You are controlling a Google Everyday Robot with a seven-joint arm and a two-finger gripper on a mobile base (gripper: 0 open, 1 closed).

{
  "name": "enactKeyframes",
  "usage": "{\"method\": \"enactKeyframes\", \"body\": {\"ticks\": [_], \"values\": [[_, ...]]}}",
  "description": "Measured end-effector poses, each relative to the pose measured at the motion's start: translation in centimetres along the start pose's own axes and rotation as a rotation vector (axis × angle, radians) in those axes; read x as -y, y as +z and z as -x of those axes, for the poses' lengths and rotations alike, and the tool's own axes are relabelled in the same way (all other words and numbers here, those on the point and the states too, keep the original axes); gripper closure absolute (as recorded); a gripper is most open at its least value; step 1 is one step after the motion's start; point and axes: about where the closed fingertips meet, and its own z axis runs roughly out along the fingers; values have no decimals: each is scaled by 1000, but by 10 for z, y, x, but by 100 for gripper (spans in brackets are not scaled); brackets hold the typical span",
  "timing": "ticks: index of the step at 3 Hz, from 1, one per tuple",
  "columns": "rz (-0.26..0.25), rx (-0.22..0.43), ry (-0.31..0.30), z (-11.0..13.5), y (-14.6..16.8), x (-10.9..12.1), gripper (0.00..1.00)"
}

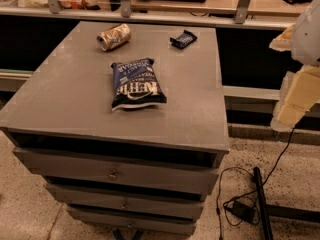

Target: Pick rxbar blueberry

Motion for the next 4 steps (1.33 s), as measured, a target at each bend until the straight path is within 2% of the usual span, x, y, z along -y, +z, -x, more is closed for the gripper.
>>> {"method": "enactKeyframes", "body": {"ticks": [1,2,3,4], "values": [[0,0,0,0,0,0,0],[-30,48,42,5,-3,8,0],[-71,153,149,15,2,22,0],[-59,330,385,21,26,22,0]]}}
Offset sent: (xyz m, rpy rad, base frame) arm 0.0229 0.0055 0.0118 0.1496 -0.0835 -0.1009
